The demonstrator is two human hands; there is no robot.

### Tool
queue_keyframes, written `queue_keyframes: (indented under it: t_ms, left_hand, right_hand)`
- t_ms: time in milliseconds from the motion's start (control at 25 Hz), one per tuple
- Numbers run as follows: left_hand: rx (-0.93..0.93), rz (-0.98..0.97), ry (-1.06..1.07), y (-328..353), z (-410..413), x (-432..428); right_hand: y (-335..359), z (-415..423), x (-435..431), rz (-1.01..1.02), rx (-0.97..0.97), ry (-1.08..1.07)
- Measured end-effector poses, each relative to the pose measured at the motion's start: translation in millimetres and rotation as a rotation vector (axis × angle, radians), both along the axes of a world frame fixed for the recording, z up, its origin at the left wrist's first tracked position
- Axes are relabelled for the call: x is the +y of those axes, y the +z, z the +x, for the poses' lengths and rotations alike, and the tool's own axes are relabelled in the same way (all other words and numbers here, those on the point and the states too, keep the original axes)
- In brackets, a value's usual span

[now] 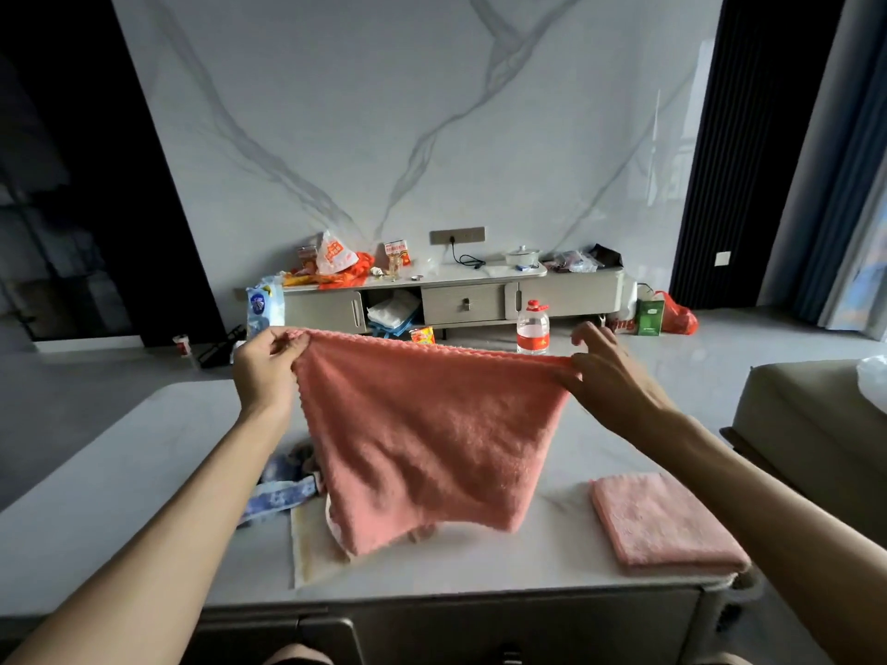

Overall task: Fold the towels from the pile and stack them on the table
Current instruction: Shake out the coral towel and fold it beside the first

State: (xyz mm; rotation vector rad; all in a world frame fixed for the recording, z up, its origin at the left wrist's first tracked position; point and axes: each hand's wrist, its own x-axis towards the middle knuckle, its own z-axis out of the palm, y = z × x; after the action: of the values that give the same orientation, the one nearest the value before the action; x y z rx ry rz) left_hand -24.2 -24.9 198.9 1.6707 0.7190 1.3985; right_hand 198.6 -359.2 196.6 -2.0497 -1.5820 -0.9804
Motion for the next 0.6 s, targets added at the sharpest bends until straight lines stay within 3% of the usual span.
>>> queue_keyframes:
  t_ms: [40,160,280,440,600]
  left_hand:
    - [0.007,0.009,0.008,-0.8,-1.4,0.9]
    - [0.043,-0.001,0.038,-1.3,-2.9,6.8]
    - [0.123,-0.009,0.069,-2.8,-3.6,11.6]
    - [0.156,0.034,0.103,1.6,-2.3,1.0]
    - [0.184,0.046,0.146,-0.3,2.0,-2.5]
  right_hand:
    - [4.2,4.0,0.8,0.050,0.069,-0.017]
    - [13.9,20.3,8.8,0.224,0.530,-0.158]
    - [21.9,17.5,15.7,0.411,0.718,-0.097]
    - [28.9,14.6,15.0,0.422,0.756,-0.065]
    - [19.8,25.3,21.5,0.379,0.736,-0.193]
